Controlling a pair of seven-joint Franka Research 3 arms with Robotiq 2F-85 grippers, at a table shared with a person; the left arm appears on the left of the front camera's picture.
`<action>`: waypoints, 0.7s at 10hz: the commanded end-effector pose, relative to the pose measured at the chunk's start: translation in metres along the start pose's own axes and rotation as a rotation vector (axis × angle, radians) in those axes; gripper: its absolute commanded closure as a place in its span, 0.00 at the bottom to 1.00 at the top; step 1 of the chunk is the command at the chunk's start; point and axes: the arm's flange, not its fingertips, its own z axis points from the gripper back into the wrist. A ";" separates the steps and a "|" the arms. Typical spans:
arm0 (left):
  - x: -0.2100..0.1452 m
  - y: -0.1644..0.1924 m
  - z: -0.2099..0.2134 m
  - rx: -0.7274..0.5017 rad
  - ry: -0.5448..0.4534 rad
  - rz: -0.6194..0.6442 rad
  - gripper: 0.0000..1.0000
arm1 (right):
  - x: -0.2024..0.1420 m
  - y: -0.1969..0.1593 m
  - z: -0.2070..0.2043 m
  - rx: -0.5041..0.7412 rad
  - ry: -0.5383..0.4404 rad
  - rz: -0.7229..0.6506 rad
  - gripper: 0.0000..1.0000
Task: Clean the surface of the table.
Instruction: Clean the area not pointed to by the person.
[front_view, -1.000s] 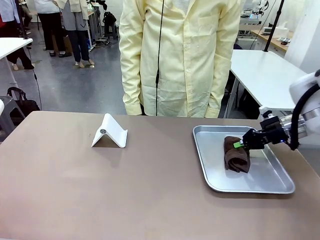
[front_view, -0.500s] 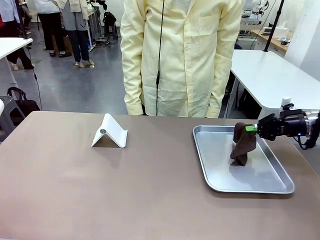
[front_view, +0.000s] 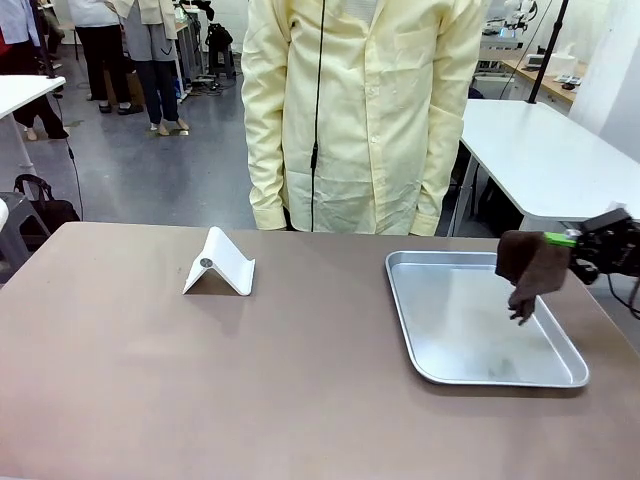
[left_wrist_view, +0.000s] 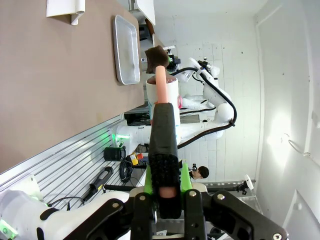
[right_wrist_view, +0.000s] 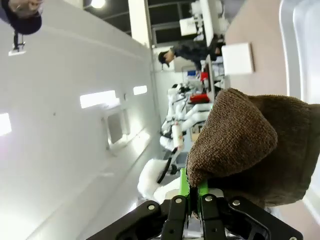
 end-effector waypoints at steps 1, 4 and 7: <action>-0.001 -0.004 0.000 -0.007 0.002 0.012 0.78 | -0.038 0.018 0.013 -0.014 0.010 0.034 0.93; -0.001 -0.004 0.000 -0.007 0.002 0.012 0.78 | -0.075 0.015 0.029 -0.082 -0.019 0.113 0.93; -0.001 -0.004 0.000 -0.007 0.002 0.012 0.78 | -0.054 0.017 0.026 -0.038 0.021 0.044 0.93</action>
